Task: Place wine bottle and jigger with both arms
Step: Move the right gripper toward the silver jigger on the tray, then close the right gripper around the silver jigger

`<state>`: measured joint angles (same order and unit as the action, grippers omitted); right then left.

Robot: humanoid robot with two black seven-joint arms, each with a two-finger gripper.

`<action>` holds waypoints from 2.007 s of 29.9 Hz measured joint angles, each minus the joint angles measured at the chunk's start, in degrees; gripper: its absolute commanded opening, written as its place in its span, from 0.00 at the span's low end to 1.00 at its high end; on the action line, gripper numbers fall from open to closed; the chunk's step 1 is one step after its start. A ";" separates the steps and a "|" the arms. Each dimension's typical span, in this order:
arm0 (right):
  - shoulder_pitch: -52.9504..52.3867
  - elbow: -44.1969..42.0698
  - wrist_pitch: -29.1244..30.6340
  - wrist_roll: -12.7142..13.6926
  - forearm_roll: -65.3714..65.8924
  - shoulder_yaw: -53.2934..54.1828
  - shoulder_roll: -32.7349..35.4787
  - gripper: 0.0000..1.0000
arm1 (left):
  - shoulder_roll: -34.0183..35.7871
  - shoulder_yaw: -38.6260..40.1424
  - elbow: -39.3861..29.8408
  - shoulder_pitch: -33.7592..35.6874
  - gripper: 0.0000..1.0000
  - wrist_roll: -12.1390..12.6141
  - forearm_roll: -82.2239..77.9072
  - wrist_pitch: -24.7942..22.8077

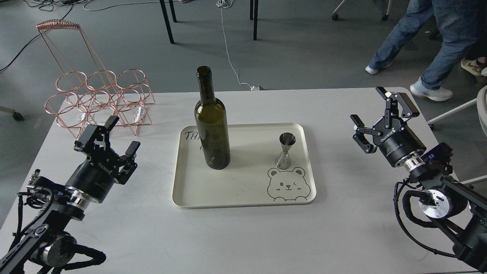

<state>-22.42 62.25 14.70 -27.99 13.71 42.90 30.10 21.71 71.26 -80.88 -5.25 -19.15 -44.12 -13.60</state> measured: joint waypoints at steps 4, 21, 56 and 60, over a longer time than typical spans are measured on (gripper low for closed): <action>0.32 -0.28 -0.27 0.00 0.00 0.00 -0.04 0.99 | -0.36 -0.05 0.00 -0.04 0.98 -0.04 -0.29 0.70; 4.53 1.79 3.55 0.00 0.97 -1.63 10.30 0.99 | 2.98 0.50 1.19 0.57 0.98 -8.79 -0.73 0.79; -1.58 -8.25 -42.70 -0.01 100.43 -17.60 -2.98 0.99 | 2.81 -0.43 0.73 0.41 0.98 -8.85 -4.85 2.17; -3.78 -10.63 -42.71 0.00 101.40 -17.99 -5.66 0.97 | 2.81 -0.43 0.72 0.29 0.98 -8.85 -4.85 2.17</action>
<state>-26.20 51.61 -28.00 -27.99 115.11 24.91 24.44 24.52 70.83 -80.16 -4.96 -28.01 -48.96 -11.43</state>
